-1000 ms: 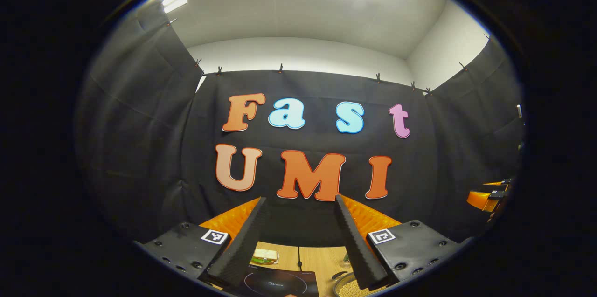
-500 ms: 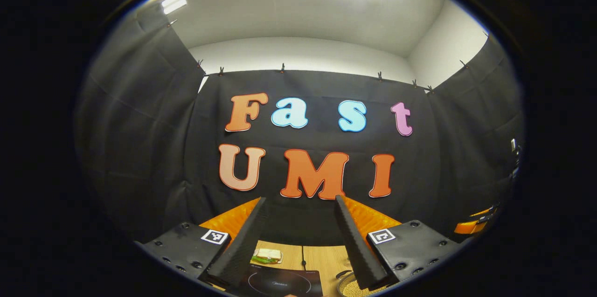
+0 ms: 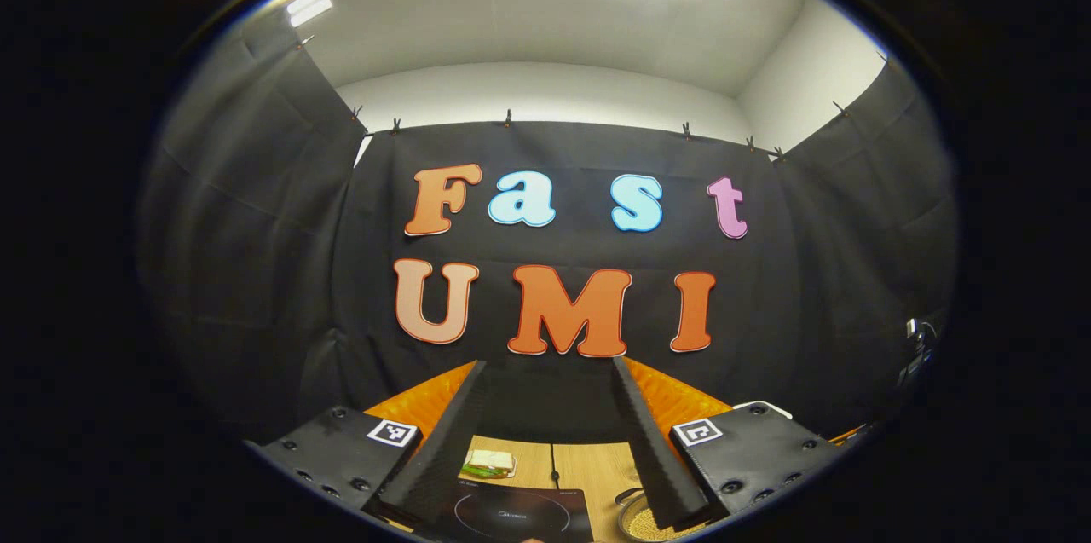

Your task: First push the handle of the pot to place it horizontally, then grasp the pot with both hands and set it on the induction cooktop.

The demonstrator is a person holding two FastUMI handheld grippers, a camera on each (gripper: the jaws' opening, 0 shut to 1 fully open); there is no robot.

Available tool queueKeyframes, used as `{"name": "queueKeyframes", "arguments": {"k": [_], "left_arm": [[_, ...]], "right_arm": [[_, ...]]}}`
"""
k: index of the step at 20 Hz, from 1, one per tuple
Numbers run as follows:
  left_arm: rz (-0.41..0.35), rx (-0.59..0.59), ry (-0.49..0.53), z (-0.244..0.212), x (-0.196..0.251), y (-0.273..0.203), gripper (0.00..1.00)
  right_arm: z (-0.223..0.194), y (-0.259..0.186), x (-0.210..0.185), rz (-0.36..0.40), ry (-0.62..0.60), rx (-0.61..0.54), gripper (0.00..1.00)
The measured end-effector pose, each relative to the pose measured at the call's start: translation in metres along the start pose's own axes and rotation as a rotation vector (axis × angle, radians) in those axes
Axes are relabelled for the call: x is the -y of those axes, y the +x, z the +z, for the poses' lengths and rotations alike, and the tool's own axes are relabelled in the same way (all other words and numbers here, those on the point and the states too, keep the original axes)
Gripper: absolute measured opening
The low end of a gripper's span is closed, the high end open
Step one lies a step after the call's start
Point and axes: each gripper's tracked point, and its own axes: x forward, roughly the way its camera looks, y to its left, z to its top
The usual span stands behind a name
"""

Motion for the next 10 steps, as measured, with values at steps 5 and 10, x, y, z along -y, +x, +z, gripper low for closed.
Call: {"name": "queueKeyframes", "arguments": {"k": [5, 10], "left_arm": [[0.008, -0.008, 0.000, -0.004, -0.005, 0.003, 0.93], [0.018, -0.032, -0.006, -0.014, -0.014, 0.004, 0.93]], "right_arm": [[-0.046, 0.015, 0.000, 0.027, 0.046, -0.136, 0.19], [-0.092, 0.021, -0.003, 0.065, 0.097, -0.292, 0.00]]}}
